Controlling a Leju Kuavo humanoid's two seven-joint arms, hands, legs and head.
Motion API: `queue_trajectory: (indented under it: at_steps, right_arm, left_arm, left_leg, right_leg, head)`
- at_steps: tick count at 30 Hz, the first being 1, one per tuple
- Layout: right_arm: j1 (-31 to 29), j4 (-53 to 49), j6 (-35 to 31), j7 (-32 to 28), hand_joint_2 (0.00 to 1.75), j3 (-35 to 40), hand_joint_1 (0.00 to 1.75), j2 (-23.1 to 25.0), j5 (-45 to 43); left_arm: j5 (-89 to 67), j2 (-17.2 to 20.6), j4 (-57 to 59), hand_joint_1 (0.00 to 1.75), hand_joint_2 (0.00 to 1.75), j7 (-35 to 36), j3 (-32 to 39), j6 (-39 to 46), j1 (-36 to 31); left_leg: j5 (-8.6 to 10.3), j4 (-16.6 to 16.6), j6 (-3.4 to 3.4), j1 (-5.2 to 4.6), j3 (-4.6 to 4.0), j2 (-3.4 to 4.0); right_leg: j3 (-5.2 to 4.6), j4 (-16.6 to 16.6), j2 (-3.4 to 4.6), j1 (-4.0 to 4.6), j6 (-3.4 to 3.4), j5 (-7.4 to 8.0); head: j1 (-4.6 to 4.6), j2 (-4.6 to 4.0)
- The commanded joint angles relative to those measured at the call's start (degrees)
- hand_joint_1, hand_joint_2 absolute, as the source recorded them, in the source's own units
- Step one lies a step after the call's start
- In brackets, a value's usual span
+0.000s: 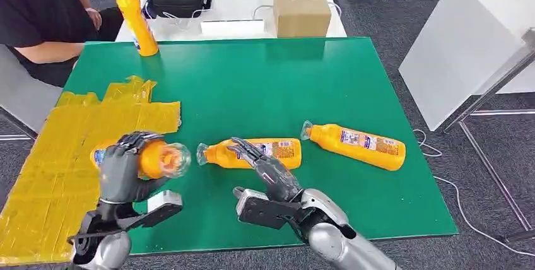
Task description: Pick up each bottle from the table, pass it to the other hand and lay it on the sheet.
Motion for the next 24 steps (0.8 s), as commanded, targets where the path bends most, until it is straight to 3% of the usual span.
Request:
queue_trajectory:
  at_steps: [1,5,6,20,21,24]
  right_arm:
    - [-5.0,4.2,2.0,1.2,0.00,2.3,0.00,0.6,-0.4]
    - [-5.1,4.7,2.2,1.5,0.00,2.7,0.00,0.6,-0.6]
    - [-5.1,4.8,2.2,1.5,0.00,2.8,0.00,0.6,-0.6]
    - [-7.7,8.0,3.0,5.3,0.00,3.2,0.00,-1.2,2.6]
    - [-8.4,8.9,2.9,6.1,1.75,3.0,0.00,-1.5,3.6]
    - [-10.6,12.3,4.2,7.0,1.75,2.2,0.00,-1.5,4.1]
  left_arm:
    - [-11.5,3.8,34.3,1.75,1.75,6.7,-7.8,2.9,-8.6]
    - [-12.4,3.9,37.1,1.75,1.75,7.2,-8.2,4.0,-9.2]
    - [-13.0,3.5,37.0,0.00,0.00,8.6,-7.8,3.6,-9.3]
    - [-14.4,4.2,33.3,0.00,0.00,10.9,-6.6,4.9,-9.0]
    - [-12.9,4.6,31.8,0.00,0.00,9.7,-6.4,5.2,-8.5]
    - [-10.9,5.9,27.8,0.00,0.00,6.8,-6.3,7.0,-6.9]
  left_leg:
    - [0.06,-0.2,-0.08,-0.05,0.31,0.03]
    - [0.02,-0.1,-0.07,-0.03,0.22,0.06]
    - [0.01,-0.2,-0.11,-0.02,0.28,0.08]
    - [0.02,0.0,-0.10,0.01,0.13,0.10]
    - [0.00,-0.1,-0.13,0.01,0.20,0.12]
    - [0.02,0.0,-0.08,0.02,0.05,0.10]
  right_leg:
    - [0.26,-0.1,-0.06,-0.05,-0.04,0.01]
    - [0.17,-0.1,-0.01,-0.03,-0.02,-0.01]
    - [0.23,-0.1,-0.03,-0.02,-0.04,-0.02]
    - [0.10,0.0,0.05,0.01,-0.03,0.01]
    - [0.16,0.0,0.04,0.01,-0.04,0.00]
    - [0.03,0.0,0.06,0.01,-0.01,0.02]
  head:
    - [0.02,0.00]
    - [0.00,0.00]
    - [0.02,0.00]
    - [0.02,0.00]
    - [0.02,0.00]
    - [0.02,0.00]
